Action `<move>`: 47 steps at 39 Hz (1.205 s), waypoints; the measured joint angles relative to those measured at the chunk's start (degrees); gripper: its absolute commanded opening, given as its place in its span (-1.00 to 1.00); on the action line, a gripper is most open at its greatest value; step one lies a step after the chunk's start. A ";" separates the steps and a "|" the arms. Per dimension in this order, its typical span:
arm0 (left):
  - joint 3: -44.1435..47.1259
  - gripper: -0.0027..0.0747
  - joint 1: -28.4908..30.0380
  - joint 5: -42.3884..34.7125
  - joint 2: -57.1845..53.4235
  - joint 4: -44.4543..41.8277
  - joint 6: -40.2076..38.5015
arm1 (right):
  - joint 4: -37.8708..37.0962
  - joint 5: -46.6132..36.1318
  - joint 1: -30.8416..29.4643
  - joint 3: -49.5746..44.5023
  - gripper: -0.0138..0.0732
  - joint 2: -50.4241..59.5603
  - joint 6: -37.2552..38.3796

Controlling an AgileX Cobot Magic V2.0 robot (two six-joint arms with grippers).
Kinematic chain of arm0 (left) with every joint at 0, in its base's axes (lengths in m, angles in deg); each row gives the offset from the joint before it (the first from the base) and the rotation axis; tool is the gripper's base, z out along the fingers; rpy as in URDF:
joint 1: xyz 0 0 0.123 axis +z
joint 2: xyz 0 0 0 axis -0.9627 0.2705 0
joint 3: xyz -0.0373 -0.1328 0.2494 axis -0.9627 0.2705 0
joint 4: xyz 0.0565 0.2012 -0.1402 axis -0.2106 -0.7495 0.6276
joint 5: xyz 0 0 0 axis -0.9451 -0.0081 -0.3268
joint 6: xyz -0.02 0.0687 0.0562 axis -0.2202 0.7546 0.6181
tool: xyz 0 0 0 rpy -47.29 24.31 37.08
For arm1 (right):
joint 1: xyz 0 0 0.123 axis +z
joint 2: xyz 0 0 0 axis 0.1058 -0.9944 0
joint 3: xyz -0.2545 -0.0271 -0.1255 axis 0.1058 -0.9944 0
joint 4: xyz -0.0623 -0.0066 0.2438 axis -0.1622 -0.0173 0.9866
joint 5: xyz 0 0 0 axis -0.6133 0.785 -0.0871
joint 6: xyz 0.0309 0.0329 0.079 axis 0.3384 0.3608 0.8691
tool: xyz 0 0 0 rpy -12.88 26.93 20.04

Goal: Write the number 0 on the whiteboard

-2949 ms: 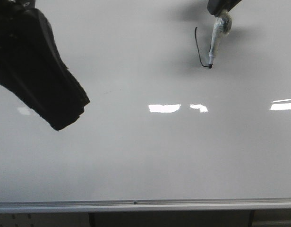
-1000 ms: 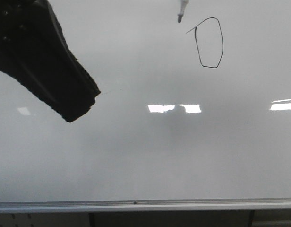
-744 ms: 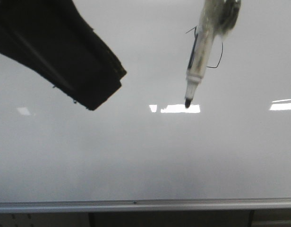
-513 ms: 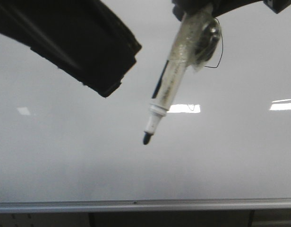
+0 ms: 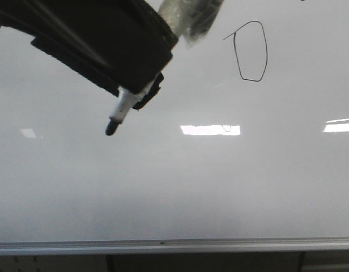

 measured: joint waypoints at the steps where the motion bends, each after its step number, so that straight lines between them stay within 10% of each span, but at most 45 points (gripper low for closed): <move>1: 0.00 -0.40 0.00 0.00 0.00 0.00 0.10 | 0.13 0.14 0.00 0.00 -0.82 0.00 -0.16; 7: 0.00 -0.99 0.00 0.00 0.00 0.53 0.18 | 0.72 0.36 0.00 0.00 -0.82 0.07 -0.89; 11: 0.00 -0.98 0.00 -0.11 0.00 0.53 0.05 | 0.72 0.64 0.00 0.00 -0.78 0.13 -1.38; 25: 0.00 -0.98 0.00 -0.19 0.00 0.53 0.29 | 1.49 0.45 0.00 0.00 0.41 0.22 -2.74; 35: 0.00 -0.98 0.00 -3.53 0.00 -5.78 -3.37 | 0.28 -3.19 -0.22 0.00 0.31 4.54 -6.57; 47: 0.00 -0.98 8.86 -16.30 0.00 -35.39 -36.52 | -10.51 -21.66 -0.66 -11.64 -0.06 22.61 -6.85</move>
